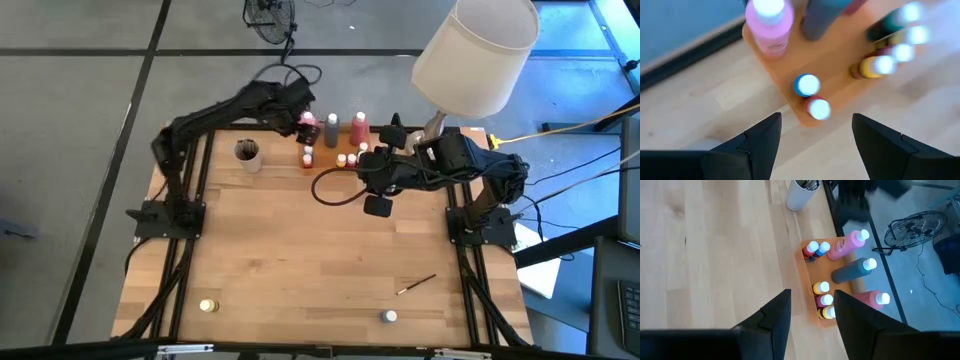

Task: Pick & Place Paint Supplies
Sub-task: Put the blue paint bottle into the orange bin

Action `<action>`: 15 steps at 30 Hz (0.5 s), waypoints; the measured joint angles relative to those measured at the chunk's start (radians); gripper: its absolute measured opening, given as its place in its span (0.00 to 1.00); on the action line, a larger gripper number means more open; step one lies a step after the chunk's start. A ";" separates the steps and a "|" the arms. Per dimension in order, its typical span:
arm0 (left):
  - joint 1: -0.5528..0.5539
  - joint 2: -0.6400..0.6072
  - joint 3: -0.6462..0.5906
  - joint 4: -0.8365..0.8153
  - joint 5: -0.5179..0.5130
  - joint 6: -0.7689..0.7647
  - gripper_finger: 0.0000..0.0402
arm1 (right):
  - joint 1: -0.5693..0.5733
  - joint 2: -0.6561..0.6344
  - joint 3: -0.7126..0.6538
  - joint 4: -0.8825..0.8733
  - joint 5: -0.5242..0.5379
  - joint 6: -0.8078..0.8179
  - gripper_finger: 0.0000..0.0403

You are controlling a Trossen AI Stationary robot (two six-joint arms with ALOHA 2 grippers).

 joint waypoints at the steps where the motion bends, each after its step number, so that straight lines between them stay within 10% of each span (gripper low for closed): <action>1: -0.004 -0.031 0.000 0.000 0.000 0.014 0.60 | -0.002 0.000 0.000 0.000 0.002 0.000 0.38; 15: -0.089 -0.433 0.001 -0.001 0.117 0.317 0.60 | 0.003 0.000 0.000 0.016 -0.001 0.067 0.38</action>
